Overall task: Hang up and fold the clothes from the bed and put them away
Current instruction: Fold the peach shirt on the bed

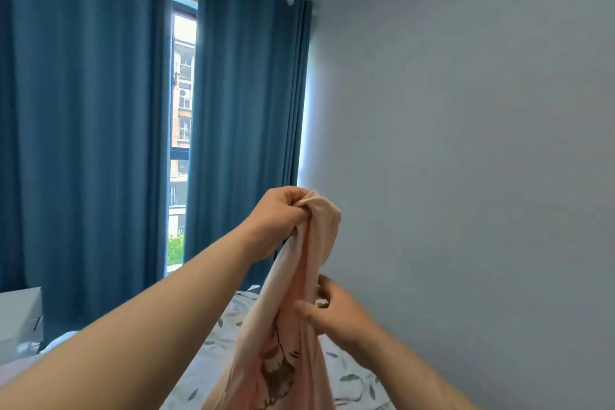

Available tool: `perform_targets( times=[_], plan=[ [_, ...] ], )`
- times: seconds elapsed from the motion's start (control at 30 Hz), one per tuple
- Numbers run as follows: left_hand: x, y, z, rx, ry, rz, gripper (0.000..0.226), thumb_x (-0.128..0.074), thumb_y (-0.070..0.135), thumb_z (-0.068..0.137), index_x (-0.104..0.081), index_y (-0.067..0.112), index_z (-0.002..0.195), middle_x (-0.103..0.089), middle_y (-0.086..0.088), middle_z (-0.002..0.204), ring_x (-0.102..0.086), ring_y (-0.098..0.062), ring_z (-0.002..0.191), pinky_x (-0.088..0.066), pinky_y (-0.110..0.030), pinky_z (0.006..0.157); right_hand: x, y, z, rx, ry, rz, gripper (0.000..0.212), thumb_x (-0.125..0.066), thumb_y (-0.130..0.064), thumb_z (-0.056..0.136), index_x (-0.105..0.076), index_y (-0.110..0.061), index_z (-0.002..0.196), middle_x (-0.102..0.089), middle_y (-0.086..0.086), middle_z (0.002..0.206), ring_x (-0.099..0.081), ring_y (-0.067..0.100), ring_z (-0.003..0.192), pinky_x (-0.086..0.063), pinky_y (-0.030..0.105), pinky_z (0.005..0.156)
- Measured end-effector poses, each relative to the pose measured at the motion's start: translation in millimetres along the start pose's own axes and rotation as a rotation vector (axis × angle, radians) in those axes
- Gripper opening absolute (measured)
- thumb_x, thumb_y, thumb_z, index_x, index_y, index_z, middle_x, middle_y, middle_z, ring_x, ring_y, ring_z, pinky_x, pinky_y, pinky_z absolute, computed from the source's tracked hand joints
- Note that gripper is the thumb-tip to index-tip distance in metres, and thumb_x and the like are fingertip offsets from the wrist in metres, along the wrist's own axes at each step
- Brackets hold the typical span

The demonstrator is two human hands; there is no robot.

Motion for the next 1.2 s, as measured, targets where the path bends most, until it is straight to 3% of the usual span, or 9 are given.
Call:
perform_targets(
  times=[0.17, 0.33, 0.53, 0.67, 0.77, 0.87, 0.93, 1.03, 1.2],
  plan=[
    [14, 6, -8, 0.024, 0.009, -0.081, 0.025, -0.050, -0.007, 0.084, -0.071, 0.003, 0.093, -0.068, -0.007, 0.080, -0.063, -0.016, 0.073, -0.054, -0.027, 0.068, -25, -7, 9, 0.000, 0.115, 0.180, 0.012, -0.069, -0.027, 0.079, -0.077, -0.019, 0.082, -0.077, -0.002, 0.082, -0.072, 0.012, 0.076, -0.054, 0.023, 0.064],
    [46, -30, -49, 0.114, 0.070, -0.162, 0.019, -0.065, 0.027, 0.083, -0.059, 0.009, 0.083, -0.056, -0.008, 0.083, -0.054, -0.025, 0.080, -0.055, -0.032, 0.080, -32, -27, 21, -0.016, 0.047, 0.598, 0.029, -0.059, -0.026, 0.100, -0.063, -0.010, 0.124, -0.073, 0.015, 0.114, -0.069, 0.032, 0.108, -0.052, 0.052, 0.100],
    [47, -124, -162, 0.283, 0.269, -0.021, 0.050, -0.065, 0.050, 0.078, -0.066, 0.021, 0.119, -0.072, 0.009, 0.117, -0.067, -0.007, 0.103, -0.053, -0.039, 0.096, -33, -53, 38, -0.007, 0.075, 0.737, 0.035, -0.052, -0.025, 0.104, -0.053, -0.007, 0.134, -0.069, 0.017, 0.118, -0.069, 0.028, 0.109, -0.057, 0.043, 0.089],
    [12, -169, -204, 0.332, -0.002, 0.176, 0.050, -0.074, 0.004, 0.085, -0.055, 0.005, 0.131, -0.049, -0.007, 0.142, -0.045, -0.029, 0.137, -0.035, -0.026, 0.110, -43, -60, 44, -0.056, 0.063, 0.676, 0.034, -0.054, -0.026, 0.103, -0.053, -0.014, 0.135, -0.068, 0.013, 0.124, -0.067, 0.026, 0.112, -0.055, 0.043, 0.094],
    [-3, -189, -201, 0.540, -0.143, -0.073, 0.039, -0.043, -0.017, 0.096, -0.043, -0.018, 0.134, -0.051, -0.025, 0.140, -0.047, -0.030, 0.134, -0.044, -0.013, 0.089, -47, -60, 45, -0.068, 0.053, 0.569, 0.029, -0.055, -0.026, 0.103, -0.058, -0.016, 0.130, -0.067, 0.013, 0.125, -0.066, 0.027, 0.114, -0.052, 0.048, 0.101],
    [56, -169, -179, 0.436, 0.453, -0.085, 0.024, -0.054, -0.010, 0.090, -0.073, 0.005, 0.094, -0.073, -0.003, 0.090, -0.065, -0.022, 0.093, -0.045, -0.016, 0.063, -32, -63, 45, -0.030, 0.126, 0.349, 0.018, -0.056, -0.025, 0.102, -0.062, -0.023, 0.119, -0.068, 0.008, 0.121, -0.067, 0.023, 0.110, -0.053, 0.046, 0.099],
    [83, -140, -177, 0.259, 0.576, -0.049, 0.021, -0.060, 0.003, 0.087, -0.074, 0.016, 0.078, -0.072, 0.001, 0.082, -0.066, -0.019, 0.088, -0.045, -0.020, 0.064, -16, -60, 42, -0.023, 0.176, 0.127, 0.018, -0.059, -0.025, 0.098, -0.063, -0.023, 0.116, -0.068, 0.004, 0.115, -0.067, 0.022, 0.103, -0.057, 0.042, 0.088],
    [102, -96, -140, 0.169, 0.435, -0.120, 0.020, -0.061, 0.029, 0.079, -0.074, 0.013, 0.080, -0.074, -0.001, 0.085, -0.066, -0.018, 0.079, -0.051, -0.028, 0.069, 5, -45, 32, -0.077, 0.201, -0.184, 0.010, -0.059, -0.018, 0.086, -0.061, -0.014, 0.077, -0.060, 0.002, 0.073, -0.058, 0.019, 0.057, -0.044, 0.028, 0.049],
    [106, -58, -101, 0.111, 0.128, -0.101, 0.025, -0.050, 0.018, 0.073, -0.068, 0.007, 0.086, -0.068, -0.005, 0.078, -0.061, -0.016, 0.071, -0.050, -0.022, 0.059, 18, -23, 17, -0.331, 0.158, -0.847, 0.022, -0.058, -0.035, 0.075, -0.054, -0.016, 0.063, -0.048, -0.004, 0.050, -0.045, 0.016, 0.046, -0.033, 0.020, 0.046]
  ],
)
Point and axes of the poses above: each hand's wrist, its own z-axis towards the middle knuckle, its own x-axis out of the back of the hand, y = z × x, the point moved 6 cm from there along z, towards the middle knuckle
